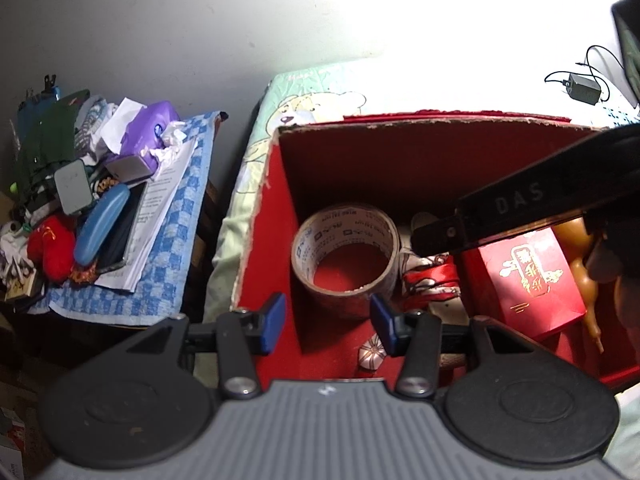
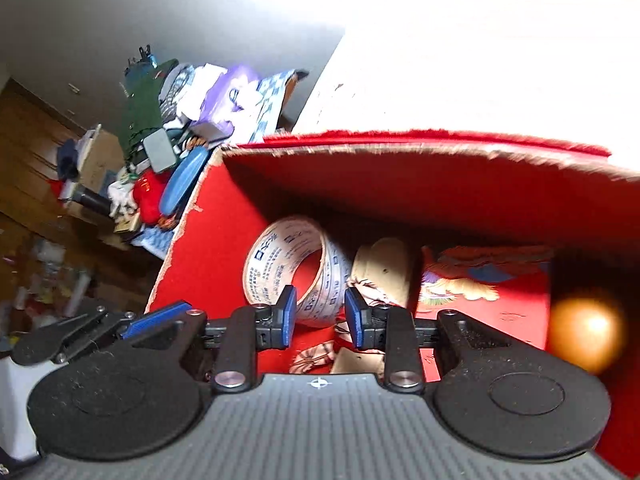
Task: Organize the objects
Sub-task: 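Open the right gripper to release the tape roll in the box, then withdraw the open right gripper up out of the red box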
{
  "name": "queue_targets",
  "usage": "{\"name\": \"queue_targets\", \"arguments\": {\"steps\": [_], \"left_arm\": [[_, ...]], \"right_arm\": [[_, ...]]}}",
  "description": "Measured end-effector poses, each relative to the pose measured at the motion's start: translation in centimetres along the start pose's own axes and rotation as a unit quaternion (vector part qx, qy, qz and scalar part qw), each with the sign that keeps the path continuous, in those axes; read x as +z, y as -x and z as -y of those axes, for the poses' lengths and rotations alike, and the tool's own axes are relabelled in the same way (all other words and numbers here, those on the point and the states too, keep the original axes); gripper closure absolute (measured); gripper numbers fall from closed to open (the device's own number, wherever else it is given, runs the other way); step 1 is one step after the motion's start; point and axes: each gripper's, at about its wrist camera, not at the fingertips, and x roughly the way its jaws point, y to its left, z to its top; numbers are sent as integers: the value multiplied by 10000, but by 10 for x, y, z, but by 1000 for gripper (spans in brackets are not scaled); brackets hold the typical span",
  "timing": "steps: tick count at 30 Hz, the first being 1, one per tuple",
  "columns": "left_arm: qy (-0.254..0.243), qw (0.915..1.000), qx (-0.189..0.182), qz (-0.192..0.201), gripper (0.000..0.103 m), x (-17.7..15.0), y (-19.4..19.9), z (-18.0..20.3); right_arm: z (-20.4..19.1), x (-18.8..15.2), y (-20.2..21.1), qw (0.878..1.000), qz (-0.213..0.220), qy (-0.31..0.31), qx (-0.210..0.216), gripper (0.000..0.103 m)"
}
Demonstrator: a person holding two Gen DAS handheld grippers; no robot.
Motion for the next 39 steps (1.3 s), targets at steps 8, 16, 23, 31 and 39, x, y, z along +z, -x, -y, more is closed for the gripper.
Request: {"name": "queue_targets", "arguments": {"steps": [8, 16, 23, 31, 39], "left_arm": [[84, 9999, 31, 112, 47, -5, 18, -3], [178, 9995, 43, 247, 42, -17, 39, -9], [274, 9991, 106, 310, 36, -29, 55, -11], [402, 9987, 183, 271, 31, -42, 67, -13], [375, 9985, 292, 289, 30, -59, 80, -9]], "right_arm": [[-21, -22, 31, 9956, 760, 52, -546, 72], [-42, -46, 53, 9904, 1133, 247, -750, 64], [-57, -69, 63, 9846, 1525, 380, -767, 61], [-71, -90, 79, 9811, 1728, 623, -609, 61], [-81, -112, 92, 9826, 1611, 910, -184, 61]]}}
